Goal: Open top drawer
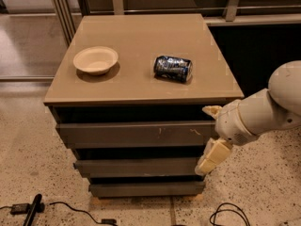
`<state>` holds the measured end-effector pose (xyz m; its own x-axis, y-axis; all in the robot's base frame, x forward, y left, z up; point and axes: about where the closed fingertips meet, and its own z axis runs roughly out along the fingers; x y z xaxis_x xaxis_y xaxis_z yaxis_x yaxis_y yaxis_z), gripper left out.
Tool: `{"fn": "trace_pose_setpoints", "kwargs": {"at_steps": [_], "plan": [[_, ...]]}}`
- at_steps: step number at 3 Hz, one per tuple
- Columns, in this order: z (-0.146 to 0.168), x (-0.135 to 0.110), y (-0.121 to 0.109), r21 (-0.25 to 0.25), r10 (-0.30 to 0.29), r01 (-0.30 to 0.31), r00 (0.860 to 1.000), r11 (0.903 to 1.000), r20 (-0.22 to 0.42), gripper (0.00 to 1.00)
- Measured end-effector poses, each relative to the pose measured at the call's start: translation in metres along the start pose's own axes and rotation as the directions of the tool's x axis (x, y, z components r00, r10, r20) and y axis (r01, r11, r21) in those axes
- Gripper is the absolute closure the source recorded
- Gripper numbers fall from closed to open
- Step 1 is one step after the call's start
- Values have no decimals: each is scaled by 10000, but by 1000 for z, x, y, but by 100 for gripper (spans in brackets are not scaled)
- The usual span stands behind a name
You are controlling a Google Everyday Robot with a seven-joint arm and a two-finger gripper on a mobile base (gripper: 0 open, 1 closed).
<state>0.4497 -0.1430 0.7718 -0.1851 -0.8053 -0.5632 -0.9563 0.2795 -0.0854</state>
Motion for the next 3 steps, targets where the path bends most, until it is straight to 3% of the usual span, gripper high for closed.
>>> {"fn": "trace_pose_setpoints", "kwargs": {"at_steps": [2,3], "plan": [[48,3,-4,-188,53,-41,9980,9998,626,0],[75,3,-18,-143,70,-54,9937,9999,1118,0]]}}
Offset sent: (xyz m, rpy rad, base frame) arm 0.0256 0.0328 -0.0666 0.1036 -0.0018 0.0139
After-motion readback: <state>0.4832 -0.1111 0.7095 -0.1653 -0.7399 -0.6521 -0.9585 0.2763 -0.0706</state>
